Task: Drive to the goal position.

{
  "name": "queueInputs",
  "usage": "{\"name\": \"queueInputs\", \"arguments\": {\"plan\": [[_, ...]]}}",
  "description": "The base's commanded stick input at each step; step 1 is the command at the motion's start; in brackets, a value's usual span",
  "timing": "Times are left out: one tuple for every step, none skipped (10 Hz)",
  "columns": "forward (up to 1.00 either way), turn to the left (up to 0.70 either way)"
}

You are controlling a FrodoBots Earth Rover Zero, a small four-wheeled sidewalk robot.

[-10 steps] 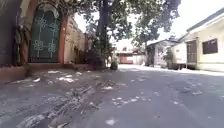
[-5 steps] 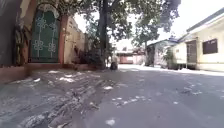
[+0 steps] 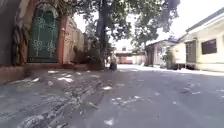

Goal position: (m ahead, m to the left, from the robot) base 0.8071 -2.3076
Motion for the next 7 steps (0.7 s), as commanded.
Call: {"name": "queueInputs", "arguments": {"plan": [[0.0,-0.7],[0.0,-0.7],[0.0,-0.7],[0.0,-0.7],[0.0,-0.7],[0.0,-0.7],[0.0,-0.7]]}}
